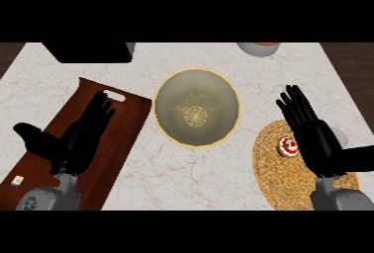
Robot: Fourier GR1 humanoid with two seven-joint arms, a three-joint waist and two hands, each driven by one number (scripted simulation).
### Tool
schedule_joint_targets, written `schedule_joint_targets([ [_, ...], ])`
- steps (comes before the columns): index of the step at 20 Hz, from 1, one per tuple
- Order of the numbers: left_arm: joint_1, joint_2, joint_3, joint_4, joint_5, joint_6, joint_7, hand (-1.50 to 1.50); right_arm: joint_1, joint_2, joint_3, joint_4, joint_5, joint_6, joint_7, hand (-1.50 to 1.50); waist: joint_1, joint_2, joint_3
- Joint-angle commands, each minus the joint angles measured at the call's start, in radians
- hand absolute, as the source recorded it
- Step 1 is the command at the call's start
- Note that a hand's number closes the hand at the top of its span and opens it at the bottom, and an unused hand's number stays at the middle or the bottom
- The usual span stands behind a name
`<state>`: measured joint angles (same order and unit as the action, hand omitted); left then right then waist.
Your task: Pick the can from the placemat and place it in the bowl
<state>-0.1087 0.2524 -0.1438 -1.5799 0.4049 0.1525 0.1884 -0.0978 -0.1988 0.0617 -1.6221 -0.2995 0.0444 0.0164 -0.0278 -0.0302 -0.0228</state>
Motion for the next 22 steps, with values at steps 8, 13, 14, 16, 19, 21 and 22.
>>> schedule_joint_targets([
  [8, -0.057, 0.064, -0.143, -0.04, -0.17, -0.126, -0.116, 0.0, 0.002, -0.478, -0.217, 0.095, 0.223, 0.205, -0.136, 1.5, 0.005, 0.041, 0.023],
  [13, -0.061, 0.034, -0.163, 0.034, -0.216, -0.15, -0.165, 0.0, -0.102, -0.409, -0.233, 0.519, 0.195, 0.369, -0.495, -1.5, 0.045, 0.04, 0.025],
  [14, -0.045, 0.03, -0.193, -0.064, -0.212, -0.135, -0.096, 0.0, -0.126, -0.437, -0.208, 0.496, 0.249, 0.348, -0.483, -1.5, 0.052, 0.036, 0.025],
  [16, -0.049, 0.025, -0.195, -0.029, -0.242, -0.124, -0.124, 0.0, -0.122, -0.483, -0.165, 0.457, 0.35, 0.318, -0.51, -1.5, 0.052, 0.036, 0.025],
  [19, -0.059, 0.035, -0.17, 0.017, -0.231, -0.157, -0.169, 0.0, -0.179, -0.567, -0.108, 0.446, 0.444, 0.335, -0.454, -1.5, 0.053, 0.037, 0.023],
  [21, -0.027, 0.018, -0.199, -0.03, -0.242, -0.133, -0.136, 0.0, -0.167, -0.651, -0.101, 0.441, 0.507, 0.351, -0.468, -1.5, 0.05, 0.032, 0.023],
  [22, -0.03, 0.034, -0.173, 0.021, -0.225, -0.165, -0.187, 0.0, -0.218, -0.702, -0.084, 0.408, 0.534, 0.367, -0.371, -1.5, 0.054, 0.035, 0.02],
])
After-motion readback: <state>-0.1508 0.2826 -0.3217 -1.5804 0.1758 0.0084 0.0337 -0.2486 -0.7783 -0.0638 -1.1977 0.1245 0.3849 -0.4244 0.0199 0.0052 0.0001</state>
